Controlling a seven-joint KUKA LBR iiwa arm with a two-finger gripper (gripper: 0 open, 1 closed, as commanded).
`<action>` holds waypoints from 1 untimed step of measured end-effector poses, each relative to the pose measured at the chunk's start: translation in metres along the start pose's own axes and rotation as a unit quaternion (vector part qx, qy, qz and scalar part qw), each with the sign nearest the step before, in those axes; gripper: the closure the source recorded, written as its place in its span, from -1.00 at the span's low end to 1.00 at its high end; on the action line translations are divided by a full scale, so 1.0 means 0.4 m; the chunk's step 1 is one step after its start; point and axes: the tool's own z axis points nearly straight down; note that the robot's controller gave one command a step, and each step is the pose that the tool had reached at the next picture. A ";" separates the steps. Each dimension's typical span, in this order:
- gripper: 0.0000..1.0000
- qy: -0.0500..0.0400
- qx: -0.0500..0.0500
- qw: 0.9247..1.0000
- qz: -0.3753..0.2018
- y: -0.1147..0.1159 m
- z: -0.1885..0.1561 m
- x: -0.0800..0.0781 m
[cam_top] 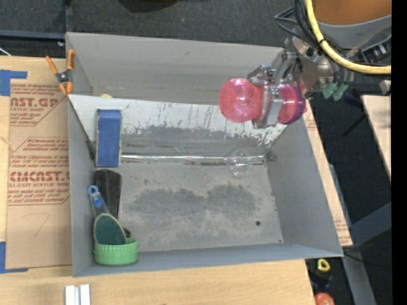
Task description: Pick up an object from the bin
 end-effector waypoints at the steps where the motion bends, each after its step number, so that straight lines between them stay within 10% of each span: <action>1: -1.00 0.007 0.000 0.996 -0.087 0.092 0.038 0.031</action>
Offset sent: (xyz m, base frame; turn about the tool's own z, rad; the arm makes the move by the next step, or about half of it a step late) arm -0.0565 0.0410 -0.0455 -0.0845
